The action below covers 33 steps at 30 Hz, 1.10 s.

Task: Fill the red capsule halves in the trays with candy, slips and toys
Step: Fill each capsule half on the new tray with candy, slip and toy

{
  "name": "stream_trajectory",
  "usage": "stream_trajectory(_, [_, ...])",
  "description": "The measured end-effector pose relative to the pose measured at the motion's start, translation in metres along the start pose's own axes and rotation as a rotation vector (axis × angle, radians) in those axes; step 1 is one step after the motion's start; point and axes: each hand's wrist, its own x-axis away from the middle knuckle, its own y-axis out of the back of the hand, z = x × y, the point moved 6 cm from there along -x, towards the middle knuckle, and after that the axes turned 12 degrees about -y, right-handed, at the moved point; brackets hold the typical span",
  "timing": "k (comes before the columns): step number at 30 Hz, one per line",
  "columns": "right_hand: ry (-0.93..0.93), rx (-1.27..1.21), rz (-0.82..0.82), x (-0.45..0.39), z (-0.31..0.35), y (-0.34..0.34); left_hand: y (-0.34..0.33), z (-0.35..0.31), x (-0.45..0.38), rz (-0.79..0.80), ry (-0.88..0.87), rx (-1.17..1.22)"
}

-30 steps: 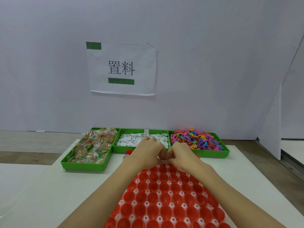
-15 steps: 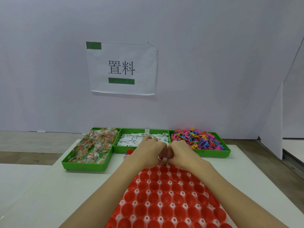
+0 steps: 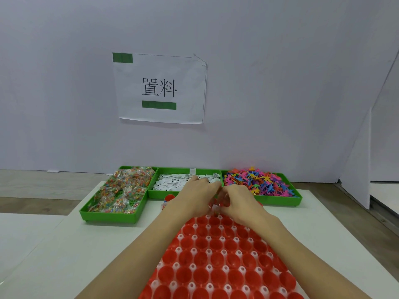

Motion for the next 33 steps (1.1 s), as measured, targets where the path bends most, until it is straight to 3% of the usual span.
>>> stream_trajectory(10, [-0.012,-0.025,0.046,0.000,-0.006,0.002,0.004,0.002,-0.001,-0.017,0.001,0.080])
stream_trajectory(19, [-0.013,-0.038,0.016,0.003,-0.011,-0.002,0.004,0.000,0.006,-0.035,-0.053,0.016])
stream_trajectory(26, [-0.014,-0.096,0.031,0.002,-0.013,0.002,0.001,0.010,0.003,-0.028,0.032,0.134])
stream_trajectory(33, [-0.014,-0.203,0.070,0.001,-0.013,0.004,0.002,0.002,-0.002,-0.039,0.001,-0.015])
